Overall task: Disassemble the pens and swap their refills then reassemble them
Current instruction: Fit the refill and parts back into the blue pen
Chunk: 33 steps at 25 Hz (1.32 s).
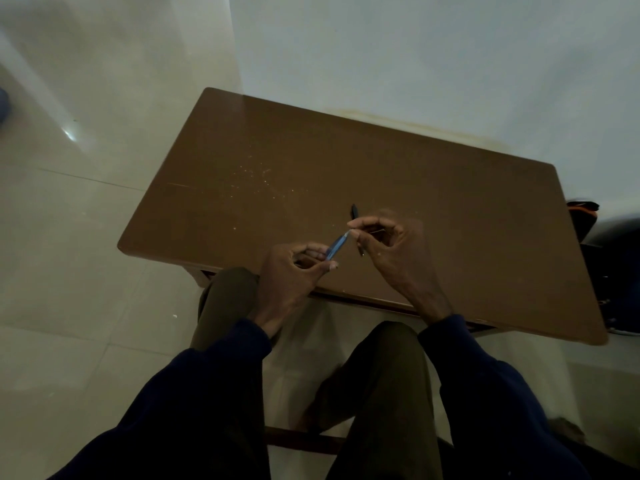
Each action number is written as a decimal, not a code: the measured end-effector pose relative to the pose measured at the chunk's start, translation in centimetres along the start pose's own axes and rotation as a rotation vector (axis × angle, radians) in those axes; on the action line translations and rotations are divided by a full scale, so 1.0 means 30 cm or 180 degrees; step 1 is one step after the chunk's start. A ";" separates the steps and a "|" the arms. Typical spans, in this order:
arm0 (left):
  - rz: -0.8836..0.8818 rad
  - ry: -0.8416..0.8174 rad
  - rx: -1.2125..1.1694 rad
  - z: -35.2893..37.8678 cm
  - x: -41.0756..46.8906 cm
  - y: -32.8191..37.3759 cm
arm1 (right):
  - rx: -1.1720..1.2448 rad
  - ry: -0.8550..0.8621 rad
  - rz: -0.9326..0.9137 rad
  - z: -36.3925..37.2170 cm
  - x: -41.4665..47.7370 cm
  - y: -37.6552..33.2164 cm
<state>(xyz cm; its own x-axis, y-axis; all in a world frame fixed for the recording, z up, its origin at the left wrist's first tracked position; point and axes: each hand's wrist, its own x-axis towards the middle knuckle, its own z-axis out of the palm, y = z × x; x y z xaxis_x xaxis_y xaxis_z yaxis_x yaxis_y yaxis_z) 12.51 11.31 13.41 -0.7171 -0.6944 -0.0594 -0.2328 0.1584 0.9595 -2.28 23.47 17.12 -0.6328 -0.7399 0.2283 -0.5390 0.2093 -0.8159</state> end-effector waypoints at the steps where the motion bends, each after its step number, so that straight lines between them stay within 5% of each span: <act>1: 0.0017 -0.0003 0.0019 0.001 0.000 0.001 | -0.0075 -0.0057 -0.0036 -0.001 0.000 -0.005; 11: 0.0137 0.0132 0.0214 -0.002 -0.006 -0.001 | -0.0874 -0.0491 -0.0457 -0.052 0.031 -0.043; 20: 0.0063 0.0143 0.0242 0.004 -0.007 -0.014 | -0.0651 -0.0478 -0.0313 -0.028 0.018 -0.019; 33: -0.0235 0.0254 -0.0183 -0.017 0.016 -0.051 | 0.0021 0.0285 0.0665 -0.004 -0.118 0.094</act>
<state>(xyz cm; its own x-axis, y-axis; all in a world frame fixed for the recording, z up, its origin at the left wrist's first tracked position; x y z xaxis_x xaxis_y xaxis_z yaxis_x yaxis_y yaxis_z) 12.84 10.39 12.06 -0.6444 -0.7566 -0.1106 -0.2435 0.0659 0.9677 -1.63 26.74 14.08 -0.7773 -0.6212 0.0999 -0.3876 0.3477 -0.8538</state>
